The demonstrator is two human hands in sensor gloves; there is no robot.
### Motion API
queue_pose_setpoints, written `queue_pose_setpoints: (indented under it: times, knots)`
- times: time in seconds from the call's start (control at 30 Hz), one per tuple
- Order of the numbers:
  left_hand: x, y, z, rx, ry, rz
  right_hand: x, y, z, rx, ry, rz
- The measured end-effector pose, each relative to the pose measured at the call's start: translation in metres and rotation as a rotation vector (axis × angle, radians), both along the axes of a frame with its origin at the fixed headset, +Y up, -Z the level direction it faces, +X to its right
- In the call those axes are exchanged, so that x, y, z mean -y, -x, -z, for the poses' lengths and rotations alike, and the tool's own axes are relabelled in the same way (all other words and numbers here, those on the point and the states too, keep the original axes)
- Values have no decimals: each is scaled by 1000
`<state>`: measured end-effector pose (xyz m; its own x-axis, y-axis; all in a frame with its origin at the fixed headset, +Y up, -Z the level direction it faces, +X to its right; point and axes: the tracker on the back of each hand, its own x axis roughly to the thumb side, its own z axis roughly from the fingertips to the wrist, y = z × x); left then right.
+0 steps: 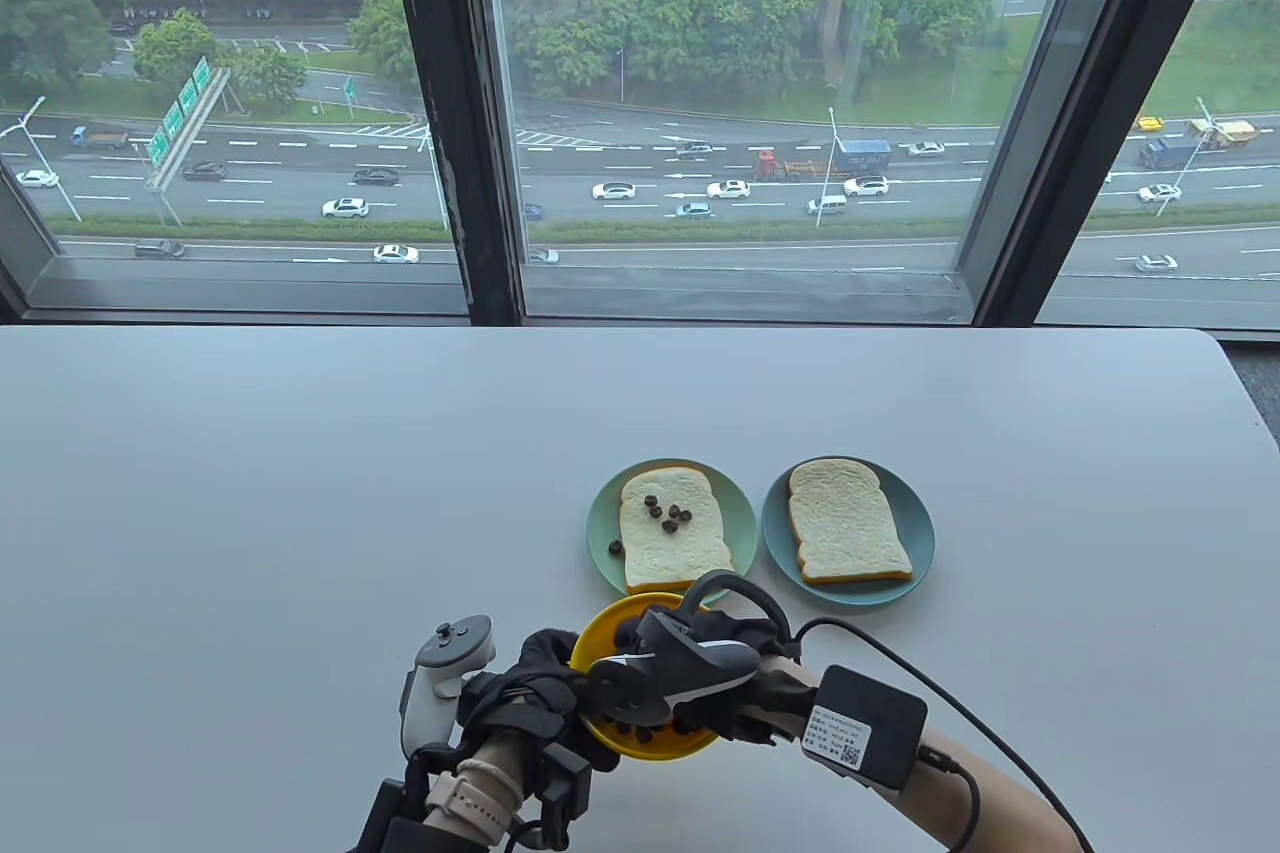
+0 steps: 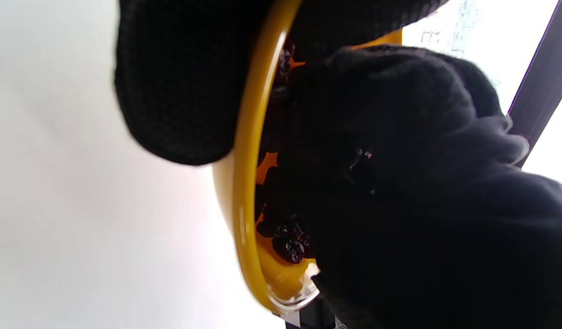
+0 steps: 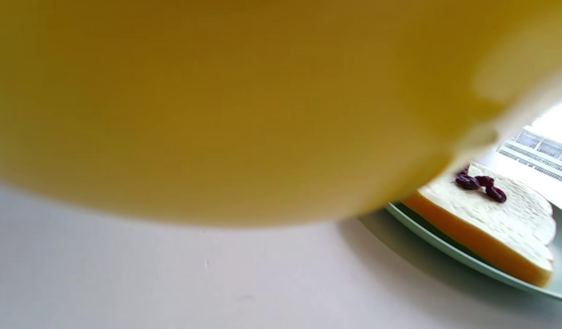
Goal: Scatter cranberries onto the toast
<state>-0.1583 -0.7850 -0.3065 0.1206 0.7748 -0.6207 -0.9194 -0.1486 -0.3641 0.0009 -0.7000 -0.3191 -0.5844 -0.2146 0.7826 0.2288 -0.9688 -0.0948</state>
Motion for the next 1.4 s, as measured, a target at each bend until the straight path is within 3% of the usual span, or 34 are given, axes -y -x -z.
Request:
queue_pose_setpoints:
  times: [0.2, 0.47, 0.63, 0.8, 0.9, 1.03, 1.13, 1.4]
  knots:
    - [2, 0, 0, 5, 16, 4, -10, -6, 1, -3, 23, 88]
    - [5, 3, 0, 6, 24, 31, -43, -17, 11, 21, 119, 232]
    - [6, 1, 0, 16, 31, 5, -54, -19, 47, 137, 120, 281]
    - [6, 0, -1, 39, 27, 12, -37, -21, 113, 346, 131, 294]
    - [7, -1, -1, 53, 33, 12, -15, -23, 152, 448, 168, 301]
    - [8, -1, -2, 61, 39, 12, 10, -29, 185, 542, 222, 333]
    - [8, -1, -2, 65, 43, 7, 21, -27, 185, 510, 284, 377]
    - [14, -1, -2, 65, 68, 21, 34, -3, 165, 402, 204, 221]
